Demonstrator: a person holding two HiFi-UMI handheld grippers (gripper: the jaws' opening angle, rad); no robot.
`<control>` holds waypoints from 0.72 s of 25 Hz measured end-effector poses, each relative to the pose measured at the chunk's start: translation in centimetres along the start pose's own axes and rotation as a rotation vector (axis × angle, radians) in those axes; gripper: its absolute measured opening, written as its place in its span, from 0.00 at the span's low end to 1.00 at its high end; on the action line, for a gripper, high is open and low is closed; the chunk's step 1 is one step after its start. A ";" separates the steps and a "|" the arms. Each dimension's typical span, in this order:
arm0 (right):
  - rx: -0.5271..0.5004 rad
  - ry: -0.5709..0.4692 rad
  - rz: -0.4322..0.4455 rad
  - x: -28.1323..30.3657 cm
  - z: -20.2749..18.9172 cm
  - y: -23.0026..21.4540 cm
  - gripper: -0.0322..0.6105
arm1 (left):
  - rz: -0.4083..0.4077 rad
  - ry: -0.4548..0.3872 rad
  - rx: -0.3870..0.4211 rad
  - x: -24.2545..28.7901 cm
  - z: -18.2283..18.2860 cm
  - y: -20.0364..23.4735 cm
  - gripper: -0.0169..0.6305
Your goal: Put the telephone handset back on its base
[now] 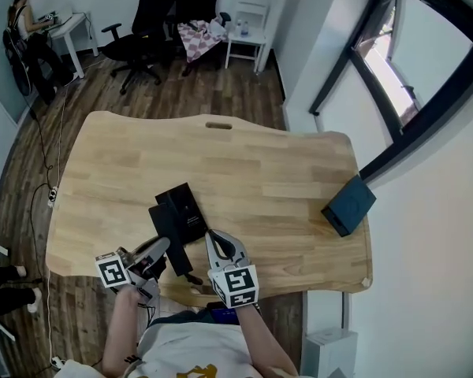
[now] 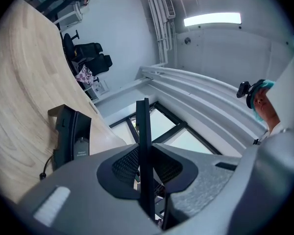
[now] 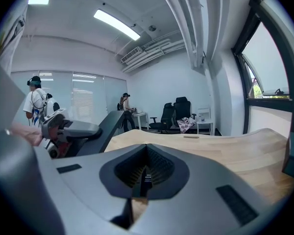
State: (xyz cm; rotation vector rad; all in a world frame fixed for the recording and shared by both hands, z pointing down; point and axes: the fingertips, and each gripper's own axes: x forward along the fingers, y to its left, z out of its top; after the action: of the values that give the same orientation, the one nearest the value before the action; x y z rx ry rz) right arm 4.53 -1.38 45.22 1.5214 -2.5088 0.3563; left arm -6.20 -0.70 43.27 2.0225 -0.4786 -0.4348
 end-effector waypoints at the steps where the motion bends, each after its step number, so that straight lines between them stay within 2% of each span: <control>1: -0.001 -0.003 -0.002 0.2 0.2 -0.1 0.06 | 0.001 0.001 0.003 0.1 0.3 0.2 0.14; 6: 0.022 -0.003 -0.019 1.7 0.2 -1.1 0.06 | 0.006 0.008 0.014 0.7 1.1 1.2 0.14; 18: 0.020 -0.001 0.055 4.7 0.2 -0.5 0.06 | 0.022 -0.046 0.024 0.1 3.2 2.1 0.14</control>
State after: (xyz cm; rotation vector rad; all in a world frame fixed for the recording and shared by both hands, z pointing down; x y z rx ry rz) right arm 2.80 -5.57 46.42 1.4627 -2.5587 0.3904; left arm -8.04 -4.05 43.65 2.0323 -0.5368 -0.4648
